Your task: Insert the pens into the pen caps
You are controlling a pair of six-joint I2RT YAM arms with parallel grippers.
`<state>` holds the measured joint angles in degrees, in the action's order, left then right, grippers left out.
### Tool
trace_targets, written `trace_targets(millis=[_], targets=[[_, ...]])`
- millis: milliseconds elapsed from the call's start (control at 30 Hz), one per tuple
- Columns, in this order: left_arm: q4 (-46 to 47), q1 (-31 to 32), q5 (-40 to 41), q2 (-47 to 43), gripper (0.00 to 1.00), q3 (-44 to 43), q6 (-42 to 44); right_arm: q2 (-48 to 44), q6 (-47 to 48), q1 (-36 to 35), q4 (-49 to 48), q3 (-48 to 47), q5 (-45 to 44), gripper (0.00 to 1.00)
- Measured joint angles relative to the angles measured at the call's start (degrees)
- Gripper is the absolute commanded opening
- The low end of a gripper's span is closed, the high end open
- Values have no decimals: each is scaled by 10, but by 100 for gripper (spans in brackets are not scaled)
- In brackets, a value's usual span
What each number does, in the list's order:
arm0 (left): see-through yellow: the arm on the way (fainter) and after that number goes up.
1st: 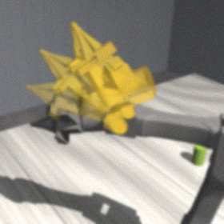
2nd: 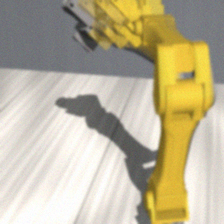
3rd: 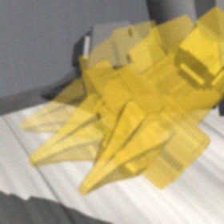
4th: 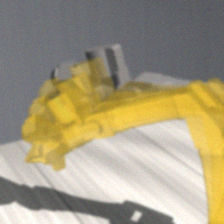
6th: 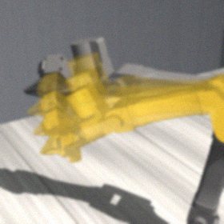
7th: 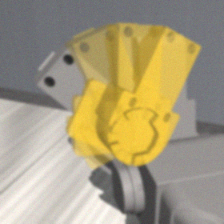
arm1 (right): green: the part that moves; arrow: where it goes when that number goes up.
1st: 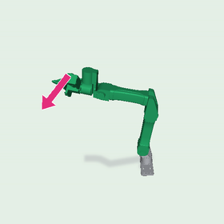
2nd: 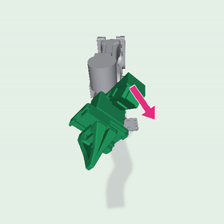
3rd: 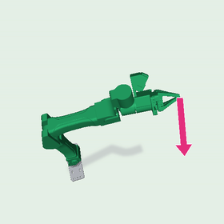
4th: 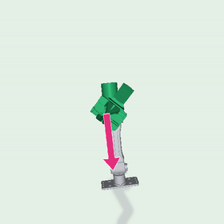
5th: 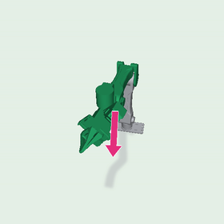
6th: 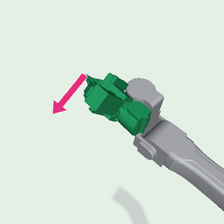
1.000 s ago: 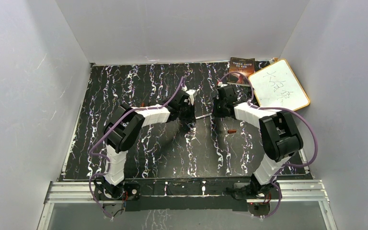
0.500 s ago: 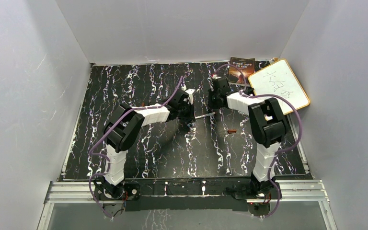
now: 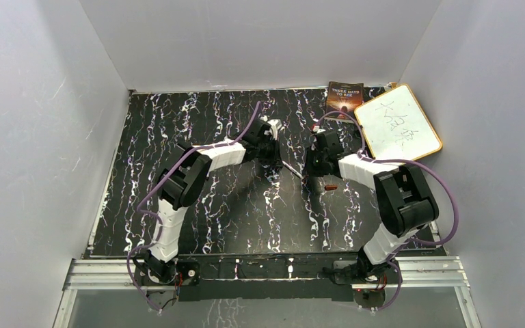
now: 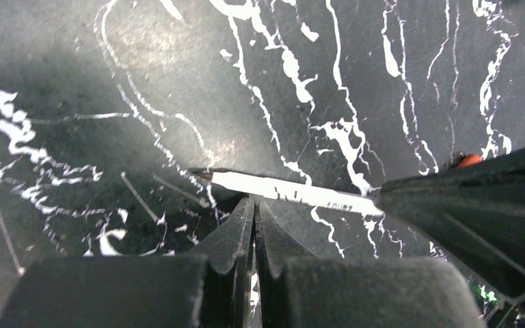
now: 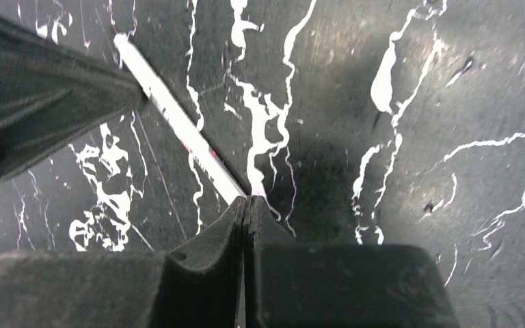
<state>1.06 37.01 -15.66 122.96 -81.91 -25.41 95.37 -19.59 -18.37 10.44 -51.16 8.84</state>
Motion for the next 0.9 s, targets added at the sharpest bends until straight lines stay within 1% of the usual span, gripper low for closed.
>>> trace_targets(millis=[367,600,700,733,800,833,867,900], targets=[[-15,0,-13,25,0,-40,-10,-24,-18,-12,-16,31,50,0],[-19,0,-16,25,0,-41,-18,-26,-27,-21,-21,33,56,0],[-24,0,-14,23,0,-40,-26,-40,-28,-22,-12,31,47,1],[-29,0,-12,19,0,-38,-30,-46,-27,-22,-8,28,44,10],[-37,0,-3,5,1,-23,-40,-57,-20,-22,3,10,32,33],[-40,0,1,-8,4,-7,-47,-58,-14,-21,8,-2,27,41],[-42,0,5,-22,7,8,-53,-59,-5,-22,13,-16,22,47],[-45,0,11,-40,11,27,-60,-58,7,-22,18,-32,16,49]])
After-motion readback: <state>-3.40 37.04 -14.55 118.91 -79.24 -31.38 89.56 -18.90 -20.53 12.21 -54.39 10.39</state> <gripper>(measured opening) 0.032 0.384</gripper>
